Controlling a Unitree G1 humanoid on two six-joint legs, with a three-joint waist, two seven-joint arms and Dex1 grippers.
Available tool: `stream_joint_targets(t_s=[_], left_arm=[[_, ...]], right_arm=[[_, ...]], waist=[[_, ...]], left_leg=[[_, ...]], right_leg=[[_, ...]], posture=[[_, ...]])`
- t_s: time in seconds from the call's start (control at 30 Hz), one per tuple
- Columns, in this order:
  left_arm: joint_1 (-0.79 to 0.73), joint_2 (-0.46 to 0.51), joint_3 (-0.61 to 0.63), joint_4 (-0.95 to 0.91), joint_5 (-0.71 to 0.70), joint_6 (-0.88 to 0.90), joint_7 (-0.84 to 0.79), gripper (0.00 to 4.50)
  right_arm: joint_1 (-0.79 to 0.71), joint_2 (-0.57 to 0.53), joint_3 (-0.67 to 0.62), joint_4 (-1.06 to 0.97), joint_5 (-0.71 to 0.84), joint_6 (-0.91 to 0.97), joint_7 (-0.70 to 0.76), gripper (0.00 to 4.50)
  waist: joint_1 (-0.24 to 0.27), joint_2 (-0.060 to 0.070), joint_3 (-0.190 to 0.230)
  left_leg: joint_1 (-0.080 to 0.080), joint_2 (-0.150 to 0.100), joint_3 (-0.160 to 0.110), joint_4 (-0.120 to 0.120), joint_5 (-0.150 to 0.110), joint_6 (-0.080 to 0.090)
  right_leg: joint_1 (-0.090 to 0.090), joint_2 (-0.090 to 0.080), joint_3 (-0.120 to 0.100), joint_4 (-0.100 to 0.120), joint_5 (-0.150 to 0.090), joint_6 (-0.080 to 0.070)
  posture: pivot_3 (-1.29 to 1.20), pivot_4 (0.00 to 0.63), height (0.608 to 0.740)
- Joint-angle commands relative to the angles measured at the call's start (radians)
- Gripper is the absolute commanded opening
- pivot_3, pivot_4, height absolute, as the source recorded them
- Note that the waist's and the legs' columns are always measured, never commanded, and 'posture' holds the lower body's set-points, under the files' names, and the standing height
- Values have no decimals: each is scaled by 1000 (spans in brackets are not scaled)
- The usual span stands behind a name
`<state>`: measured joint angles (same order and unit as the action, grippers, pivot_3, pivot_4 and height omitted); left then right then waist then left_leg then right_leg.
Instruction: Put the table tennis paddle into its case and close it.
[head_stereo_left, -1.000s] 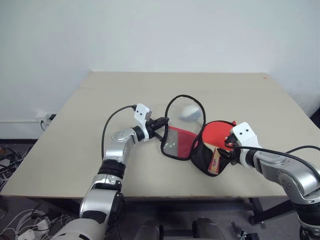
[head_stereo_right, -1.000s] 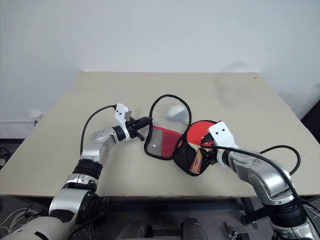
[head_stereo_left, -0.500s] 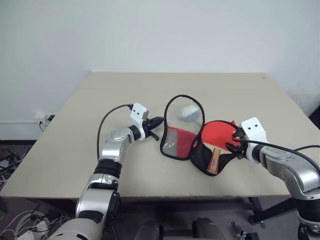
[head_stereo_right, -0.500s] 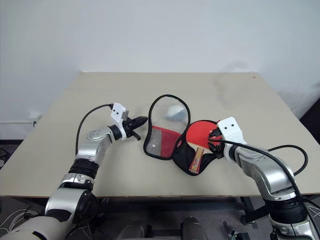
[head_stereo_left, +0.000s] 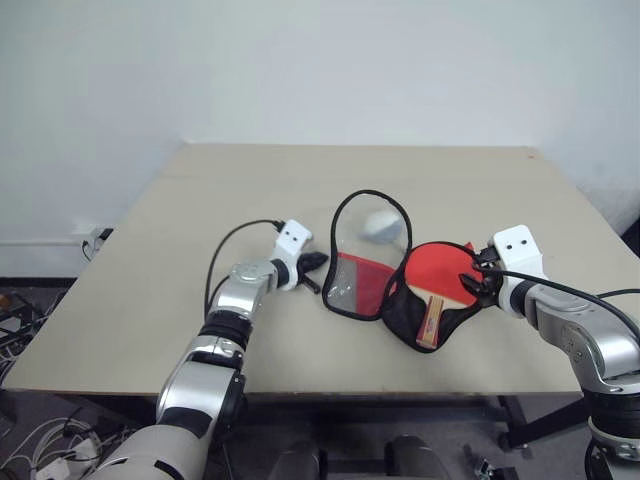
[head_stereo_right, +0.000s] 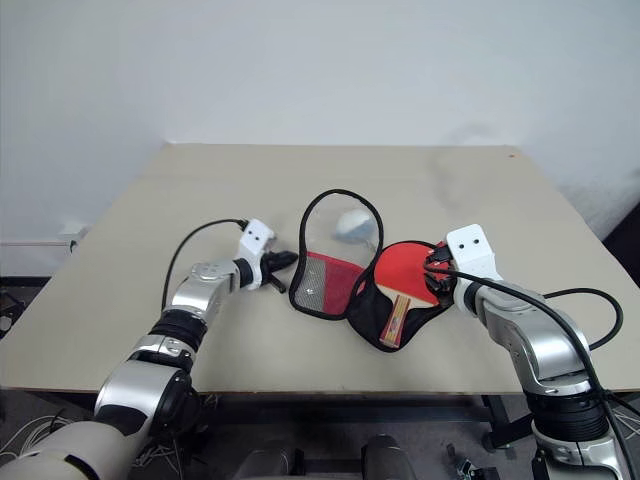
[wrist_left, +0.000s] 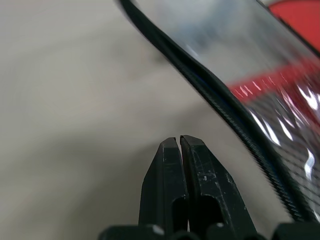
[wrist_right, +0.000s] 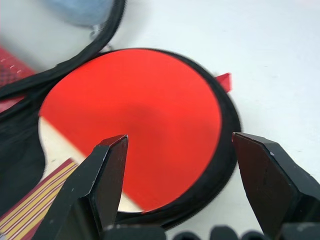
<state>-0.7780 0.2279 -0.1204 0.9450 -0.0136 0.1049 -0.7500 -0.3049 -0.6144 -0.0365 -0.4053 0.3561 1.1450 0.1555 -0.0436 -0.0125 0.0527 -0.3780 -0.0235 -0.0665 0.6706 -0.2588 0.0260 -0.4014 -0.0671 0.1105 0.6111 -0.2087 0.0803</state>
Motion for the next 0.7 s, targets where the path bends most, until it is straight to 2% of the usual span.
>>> stream_joint_targets(t_s=[0.03,0.2,0.37,0.5,0.7], left_arm=[[-78,-16,-24,47,35,-42,-18,0],[-105,-47,5,67,8,-107,-58,0],[-97,-81,70,-4,-84,-111,-150,0],[-76,-99,91,-93,-142,-59,-210,0],[-33,-105,98,-282,-242,117,-288,0]], right_arm=[[-29,2,-49,-6,-26,-5,-3,3600],[-25,4,-67,-11,-36,1,-5,3600],[-23,7,-89,-6,-50,6,-9,3600],[-30,6,-104,11,-62,7,-10,3600],[-41,8,-112,44,-78,-1,-15,3600]], waist=[[0,0,0],[0,0,0],[1,0,0],[1,0,0],[0,0,0]], left_leg=[[0,0,0,0,0,0],[0,0,0,0,0,0],[-1,0,0,0,0,0],[-1,0,0,1,0,0],[0,0,0,1,0,0]], right_leg=[[0,0,0,0,0,0],[0,0,0,0,0,0],[-1,0,0,0,0,0],[0,0,0,0,0,0],[0,0,0,0,0,0]], posture=[[0,0,740],[0,0,740],[0,0,740],[0,0,740],[0,0,740]])
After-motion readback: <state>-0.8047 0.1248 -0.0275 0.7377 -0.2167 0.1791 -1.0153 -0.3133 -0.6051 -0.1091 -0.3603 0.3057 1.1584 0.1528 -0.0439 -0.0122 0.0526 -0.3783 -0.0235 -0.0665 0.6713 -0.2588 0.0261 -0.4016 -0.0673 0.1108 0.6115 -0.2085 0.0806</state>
